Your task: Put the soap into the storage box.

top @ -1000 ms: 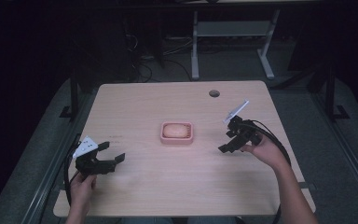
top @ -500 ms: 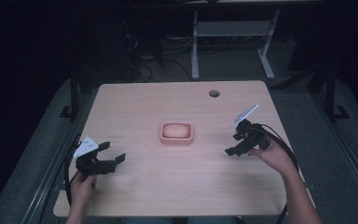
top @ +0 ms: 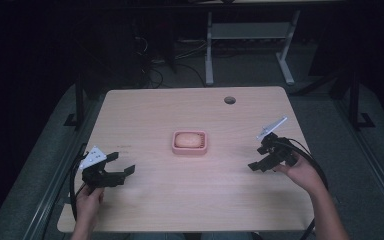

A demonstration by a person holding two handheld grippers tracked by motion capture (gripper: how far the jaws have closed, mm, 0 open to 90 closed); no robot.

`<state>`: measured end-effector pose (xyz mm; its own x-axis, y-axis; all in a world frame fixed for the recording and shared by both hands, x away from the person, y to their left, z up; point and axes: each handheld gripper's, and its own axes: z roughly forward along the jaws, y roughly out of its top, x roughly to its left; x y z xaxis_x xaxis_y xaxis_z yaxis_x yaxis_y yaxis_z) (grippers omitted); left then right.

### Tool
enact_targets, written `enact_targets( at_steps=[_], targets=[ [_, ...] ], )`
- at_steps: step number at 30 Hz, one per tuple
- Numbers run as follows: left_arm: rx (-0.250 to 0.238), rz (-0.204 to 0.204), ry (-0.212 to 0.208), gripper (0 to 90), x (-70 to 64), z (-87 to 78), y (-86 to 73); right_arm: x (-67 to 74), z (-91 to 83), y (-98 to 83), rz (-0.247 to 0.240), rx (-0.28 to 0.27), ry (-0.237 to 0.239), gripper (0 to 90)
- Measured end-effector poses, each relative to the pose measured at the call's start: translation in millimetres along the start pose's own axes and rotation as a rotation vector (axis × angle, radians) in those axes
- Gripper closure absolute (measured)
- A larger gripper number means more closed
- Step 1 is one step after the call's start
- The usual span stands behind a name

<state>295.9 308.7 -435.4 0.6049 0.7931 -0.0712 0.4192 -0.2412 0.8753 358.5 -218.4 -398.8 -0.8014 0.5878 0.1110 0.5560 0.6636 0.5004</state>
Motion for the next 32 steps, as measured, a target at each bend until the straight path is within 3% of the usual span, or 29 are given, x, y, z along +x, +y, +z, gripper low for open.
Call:
enact_targets(
  at_steps=[21, 32],
  targets=[
    [0.007, 0.006, 0.000, 14.3, -1.3, 0.9, -0.4, -0.2, -3.7, -37.9, 0.047, -0.024, -0.012, 24.0],
    [0.011, 0.013, -0.003, 14.3, -2.0, 2.2, -0.7, 7.0, -2.5, -67.6, 0.076, -0.039, -0.020, 24.0]
  ],
)
